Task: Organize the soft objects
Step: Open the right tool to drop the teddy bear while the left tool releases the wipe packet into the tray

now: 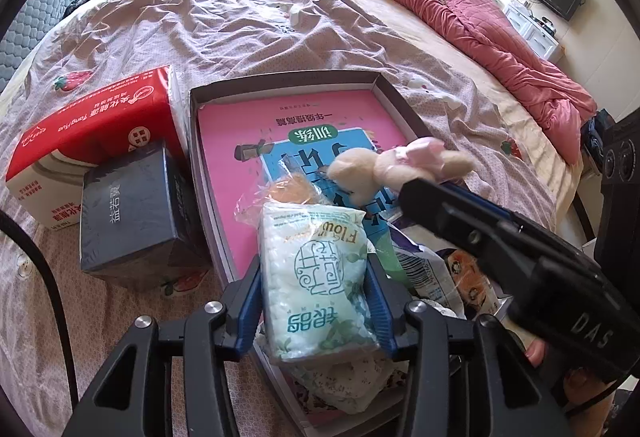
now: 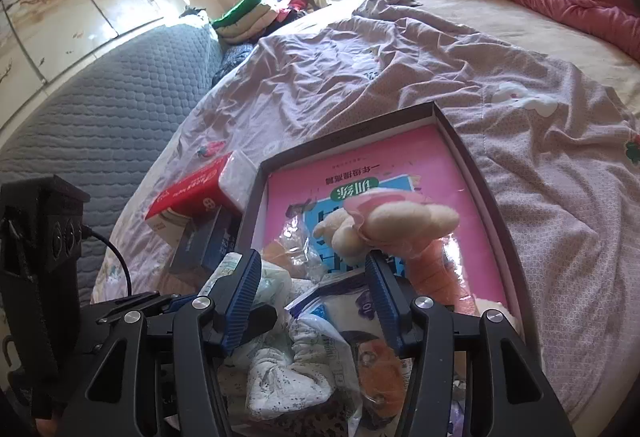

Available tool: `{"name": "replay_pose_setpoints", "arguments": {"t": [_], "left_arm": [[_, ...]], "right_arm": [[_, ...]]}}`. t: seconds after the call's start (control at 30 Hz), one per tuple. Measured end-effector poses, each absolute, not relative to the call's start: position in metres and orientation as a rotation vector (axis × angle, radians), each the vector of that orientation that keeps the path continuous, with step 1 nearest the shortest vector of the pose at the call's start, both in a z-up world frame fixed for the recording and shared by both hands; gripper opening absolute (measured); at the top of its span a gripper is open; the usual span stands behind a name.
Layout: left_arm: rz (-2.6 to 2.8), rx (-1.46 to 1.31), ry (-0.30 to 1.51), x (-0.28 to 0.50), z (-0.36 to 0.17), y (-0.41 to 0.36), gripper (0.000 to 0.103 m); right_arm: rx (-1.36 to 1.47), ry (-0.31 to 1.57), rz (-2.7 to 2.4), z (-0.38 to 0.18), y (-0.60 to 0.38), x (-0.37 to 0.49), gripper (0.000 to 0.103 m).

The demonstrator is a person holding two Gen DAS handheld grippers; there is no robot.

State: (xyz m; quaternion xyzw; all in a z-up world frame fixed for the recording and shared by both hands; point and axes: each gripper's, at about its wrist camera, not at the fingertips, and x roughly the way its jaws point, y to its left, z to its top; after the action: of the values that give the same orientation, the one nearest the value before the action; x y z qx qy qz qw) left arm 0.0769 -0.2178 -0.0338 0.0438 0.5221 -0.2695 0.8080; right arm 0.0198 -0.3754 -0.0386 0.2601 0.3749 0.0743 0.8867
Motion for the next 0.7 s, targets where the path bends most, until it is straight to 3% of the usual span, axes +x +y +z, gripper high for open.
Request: {"name": "replay_pose_setpoints", "arguments": {"t": [0.5,0.7], "left_arm": [[-0.569,0.097,1.098,0.075,-0.027,-0.216,0.061],[-0.564,0.092,1.073,0.074,-0.018,-0.214,0.065]], "right_arm": [[0.597,0.725,0.07,-0.033,-0.398,0.008,0.061],[0.569,0.716,0.03,-0.03,-0.4,0.004,0.07]]}}
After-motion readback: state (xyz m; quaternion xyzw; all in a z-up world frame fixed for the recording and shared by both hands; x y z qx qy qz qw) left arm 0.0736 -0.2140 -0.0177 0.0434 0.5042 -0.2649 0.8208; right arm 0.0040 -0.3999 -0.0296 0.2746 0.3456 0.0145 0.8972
